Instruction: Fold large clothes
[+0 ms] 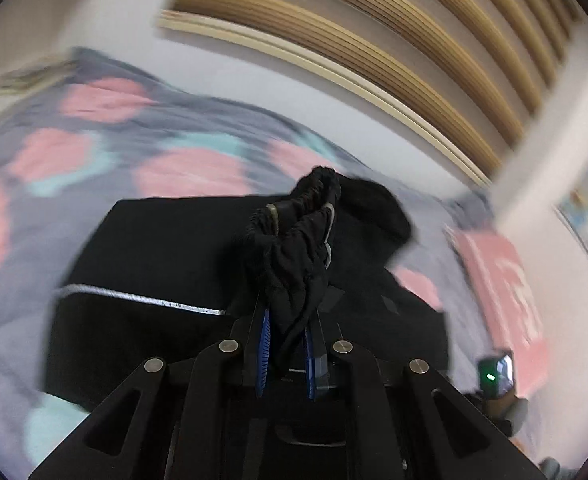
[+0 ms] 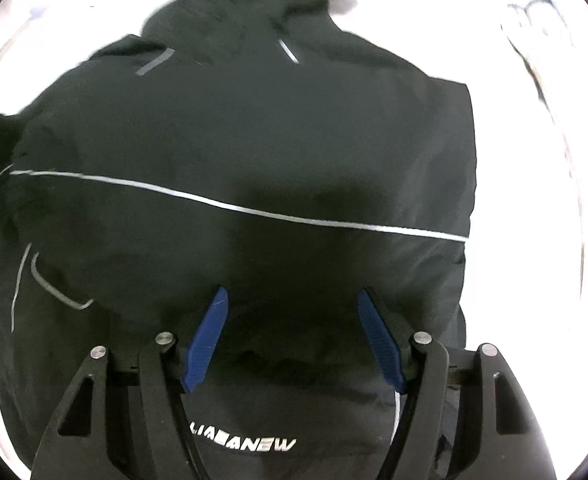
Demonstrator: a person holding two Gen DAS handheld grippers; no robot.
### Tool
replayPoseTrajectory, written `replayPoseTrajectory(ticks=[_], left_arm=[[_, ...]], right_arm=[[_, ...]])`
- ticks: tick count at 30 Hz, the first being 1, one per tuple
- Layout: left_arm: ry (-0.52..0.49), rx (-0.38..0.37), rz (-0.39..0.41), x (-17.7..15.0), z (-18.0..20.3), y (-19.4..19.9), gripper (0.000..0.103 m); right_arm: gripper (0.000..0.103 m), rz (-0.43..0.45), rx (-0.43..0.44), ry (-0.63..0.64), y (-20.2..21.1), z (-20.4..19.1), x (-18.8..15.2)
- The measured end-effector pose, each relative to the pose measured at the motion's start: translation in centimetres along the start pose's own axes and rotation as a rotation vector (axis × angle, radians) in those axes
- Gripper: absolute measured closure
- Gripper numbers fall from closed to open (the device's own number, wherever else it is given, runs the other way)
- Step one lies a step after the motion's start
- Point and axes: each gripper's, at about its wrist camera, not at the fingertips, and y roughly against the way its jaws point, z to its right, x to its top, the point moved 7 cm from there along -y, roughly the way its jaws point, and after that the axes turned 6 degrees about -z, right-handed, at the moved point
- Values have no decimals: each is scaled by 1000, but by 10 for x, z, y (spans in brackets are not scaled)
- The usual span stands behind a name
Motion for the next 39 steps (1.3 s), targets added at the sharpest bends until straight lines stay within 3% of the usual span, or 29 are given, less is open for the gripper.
replayPoseTrajectory(ticks=[3,8,10,14,16,17,18,20,25,27,31,33,34,36,39], left_arm=[[-83,-74,-109,-19,43,-45,89],[-206,31,-336,-75,56,-143,89],[-199,65,-380,-93,48,-165,87],[-162,24,-445,-108,40,-178,84],[-138,-17,-464,-107,42,-170,72],[-113,-52,-477,-106,43,-166,58],[-79,-110,-482,-105,46,-158,52],[-63,-176,-474,-105,53,-141,49],[-49,-141,-450,-107,45,-108,49],[-19,-101,-404,-102,27,-90,49],[-36,85,-331,-88,-5,-67,49],[-12,117,-318,-81,-20,-56,49],[7,121,-319,-79,-25,-54,49],[46,127,-322,-73,-36,-50,49],[51,163,-294,-64,-47,-43,49]], right_arm=[[31,20,-1,15,9,0,-6],[31,20,74,-42,16,-1,-11],[31,18,93,-43,17,-5,-5],[31,15,147,-39,19,-14,7],[31,23,192,-40,22,-21,19],[31,27,216,-41,25,-25,24],[31,32,246,-44,28,-29,29],[31,44,324,-51,38,-39,39],[31,34,408,-45,39,-60,62],[31,17,420,-33,33,-71,70],[31,-36,454,-13,13,-97,84],[31,-79,476,-24,-3,-112,89],[36,-93,491,-24,-8,-117,89],[62,-106,468,-2,-14,-128,88],[69,-34,377,60,0,-131,85]])
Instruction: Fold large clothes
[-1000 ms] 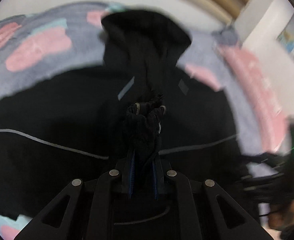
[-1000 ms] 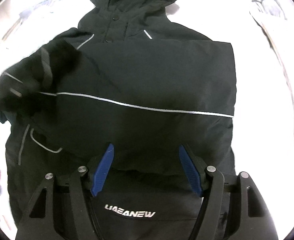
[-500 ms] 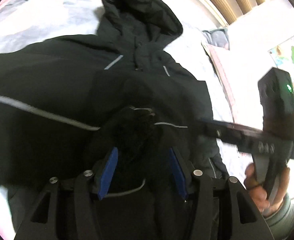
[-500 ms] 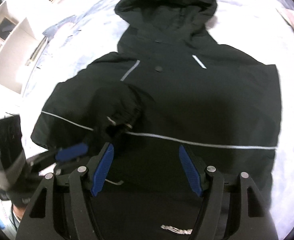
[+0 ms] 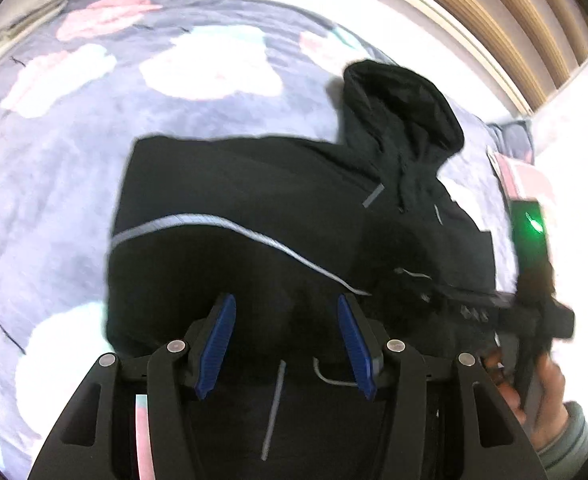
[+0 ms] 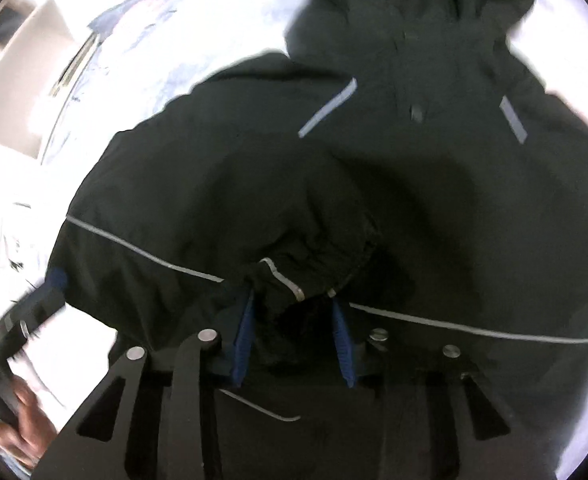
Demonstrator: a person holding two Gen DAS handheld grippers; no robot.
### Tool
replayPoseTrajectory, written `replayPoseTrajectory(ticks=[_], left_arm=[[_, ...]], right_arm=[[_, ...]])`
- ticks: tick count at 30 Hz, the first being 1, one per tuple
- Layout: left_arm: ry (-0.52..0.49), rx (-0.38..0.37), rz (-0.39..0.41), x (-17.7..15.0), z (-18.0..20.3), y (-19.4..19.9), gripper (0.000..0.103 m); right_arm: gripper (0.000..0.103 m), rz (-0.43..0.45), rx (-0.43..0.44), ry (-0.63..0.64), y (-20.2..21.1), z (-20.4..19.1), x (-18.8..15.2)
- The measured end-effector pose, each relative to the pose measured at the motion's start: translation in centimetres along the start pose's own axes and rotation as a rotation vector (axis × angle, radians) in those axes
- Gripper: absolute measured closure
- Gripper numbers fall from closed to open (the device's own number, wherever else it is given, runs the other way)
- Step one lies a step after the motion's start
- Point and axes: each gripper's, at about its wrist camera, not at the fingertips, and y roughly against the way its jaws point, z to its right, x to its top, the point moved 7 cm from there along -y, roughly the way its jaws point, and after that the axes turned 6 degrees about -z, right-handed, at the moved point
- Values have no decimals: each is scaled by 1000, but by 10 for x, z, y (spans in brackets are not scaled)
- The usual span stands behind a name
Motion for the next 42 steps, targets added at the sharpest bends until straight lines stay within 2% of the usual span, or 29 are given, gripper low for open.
replayPoseTrajectory(ticks=[2,7,11,13,16,17,19,21,23,25,26,29,31,32,34,36,38,40,42], left_arm=[[-6,18,28,6,-1,7,49],[-39,20,56,22,8,12,49],[-89,-20,38,28,34,-10,49],[-104,-37,6,25,44,-29,49],[-97,-59,-69,15,59,-74,49],[-104,-27,-105,8,61,-95,49],[-118,52,-108,3,59,-119,49],[-138,84,-85,0,61,-126,49],[-161,100,-85,-1,63,-126,49],[-182,101,-99,1,65,-122,49],[-186,56,-63,6,68,-119,49],[-146,21,-24,23,62,-86,49],[-118,-22,26,37,60,-65,49],[-108,-35,40,43,59,-60,49],[-93,-51,49,58,58,-58,49],[-98,-18,41,67,56,-69,49],[-105,26,8,68,53,-90,49],[-114,70,-27,66,46,-112,49],[-157,117,-38,59,39,-132,49]], right_arm=[[75,54,-65,51,23,-5,-4],[76,197,-234,96,95,19,-21],[76,263,-387,23,146,79,-42],[76,247,-448,-27,154,115,-55],[76,163,-404,-130,127,165,-69],[76,133,-399,-150,112,175,-74],[75,77,-400,-190,80,195,-80],[71,34,-370,-253,50,211,-86],[70,40,-367,-279,44,218,-90],[68,31,-366,-278,46,219,-89],[68,20,-363,-273,50,219,-89],[59,53,-371,-269,82,213,-85],[33,148,-387,-241,117,200,-74],[29,193,-379,-219,129,192,-68],[28,245,-343,-160,140,172,-50],[28,231,-329,-112,129,160,-33],[28,211,-363,-79,105,158,-18],[29,144,-409,-75,71,160,-10],[29,63,-418,-80,34,167,-12]])
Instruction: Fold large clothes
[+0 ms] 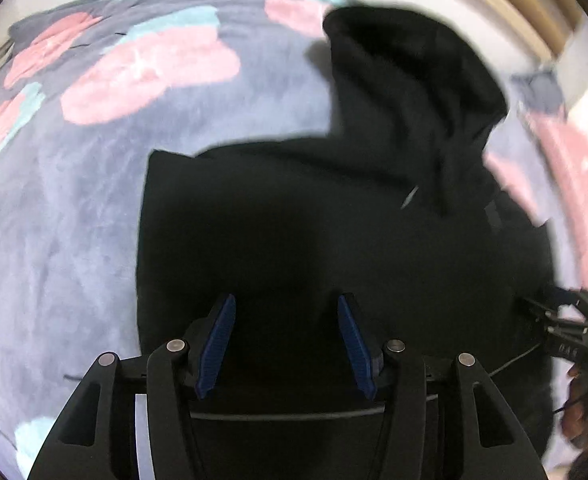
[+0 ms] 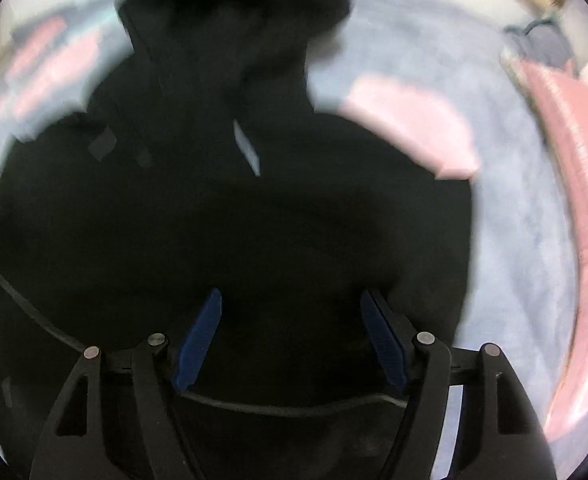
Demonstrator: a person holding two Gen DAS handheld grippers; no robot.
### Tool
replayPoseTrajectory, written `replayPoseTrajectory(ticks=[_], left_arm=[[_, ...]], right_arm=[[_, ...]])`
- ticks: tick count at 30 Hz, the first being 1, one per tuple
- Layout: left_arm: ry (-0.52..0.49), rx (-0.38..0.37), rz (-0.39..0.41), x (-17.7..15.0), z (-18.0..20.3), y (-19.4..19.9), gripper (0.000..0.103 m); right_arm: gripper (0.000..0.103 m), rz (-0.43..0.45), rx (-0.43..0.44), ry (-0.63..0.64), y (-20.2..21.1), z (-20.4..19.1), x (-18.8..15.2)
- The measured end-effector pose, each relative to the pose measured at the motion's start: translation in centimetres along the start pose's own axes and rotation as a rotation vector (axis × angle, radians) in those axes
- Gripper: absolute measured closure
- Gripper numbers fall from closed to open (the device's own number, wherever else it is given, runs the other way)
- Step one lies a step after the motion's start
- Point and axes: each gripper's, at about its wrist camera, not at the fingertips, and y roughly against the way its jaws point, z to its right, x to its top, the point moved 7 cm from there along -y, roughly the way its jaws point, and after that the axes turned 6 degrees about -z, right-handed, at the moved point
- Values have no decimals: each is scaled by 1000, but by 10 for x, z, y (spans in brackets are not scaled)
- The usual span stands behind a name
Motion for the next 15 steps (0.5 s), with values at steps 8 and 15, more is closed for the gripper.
replayPoseTrajectory(ticks=[8,15], left_arm=[[-3,21,25,1,1,3,48],[-63,-118,72,-33,10,68,48]], right_arm=[[30,-17,26,-1,-7,9,-1],[30,86,33,38,55,21,-26]])
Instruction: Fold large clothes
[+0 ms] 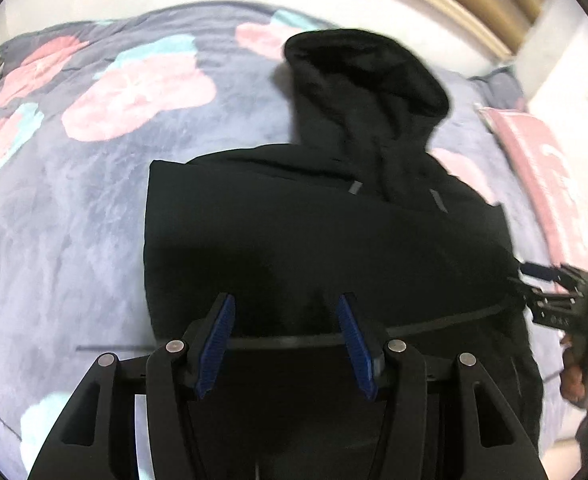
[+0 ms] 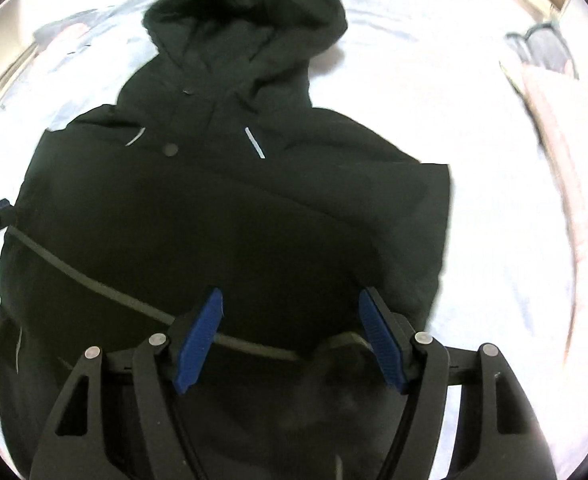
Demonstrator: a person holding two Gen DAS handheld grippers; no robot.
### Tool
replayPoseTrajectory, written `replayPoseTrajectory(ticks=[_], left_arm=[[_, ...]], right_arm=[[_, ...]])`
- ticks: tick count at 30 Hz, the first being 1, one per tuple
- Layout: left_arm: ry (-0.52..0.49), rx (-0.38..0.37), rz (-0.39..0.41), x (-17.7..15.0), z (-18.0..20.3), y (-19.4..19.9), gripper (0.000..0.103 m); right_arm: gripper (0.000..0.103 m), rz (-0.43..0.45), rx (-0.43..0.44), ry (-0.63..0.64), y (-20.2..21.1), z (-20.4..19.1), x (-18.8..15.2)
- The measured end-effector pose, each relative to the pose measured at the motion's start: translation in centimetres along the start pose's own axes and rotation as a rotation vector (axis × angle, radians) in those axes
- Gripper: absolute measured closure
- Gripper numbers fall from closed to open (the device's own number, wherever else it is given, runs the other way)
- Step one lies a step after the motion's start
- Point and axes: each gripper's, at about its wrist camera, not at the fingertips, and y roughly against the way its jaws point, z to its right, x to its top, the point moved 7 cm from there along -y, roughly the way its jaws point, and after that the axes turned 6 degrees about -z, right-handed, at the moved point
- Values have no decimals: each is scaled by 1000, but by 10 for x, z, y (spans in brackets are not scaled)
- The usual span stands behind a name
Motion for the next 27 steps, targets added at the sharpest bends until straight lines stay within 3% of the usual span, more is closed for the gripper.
replayPoseTrajectory(ticks=[3,6,9,11,14,18,23,25,27], left_arm=[[-4,31,-50,-21,-7,-12,48],[15,74,-110,-41,-19,-46,48],[-49,141,-124,-40,-10,-47,48],[-84,142,-131,-30,-4,-33,48],[-121,104,-27,8,9,2,48],[-97,45,96,89,10,25,48],[-20,38,182,192,6,6,48],[5,-3,174,217,1,-11,48],[4,16,153,243,2,-36,48]], right_arm=[[30,-23,-26,3,-7,9,-17],[31,-111,-68,-18,-36,13,-31],[30,-145,-38,-41,-40,18,-40],[31,-167,-7,-63,-33,22,-33],[36,-121,111,-106,0,30,-9],[36,20,131,-116,40,44,52],[36,156,66,-107,45,57,146],[36,170,79,-123,36,60,174],[36,175,83,-144,23,64,200]])
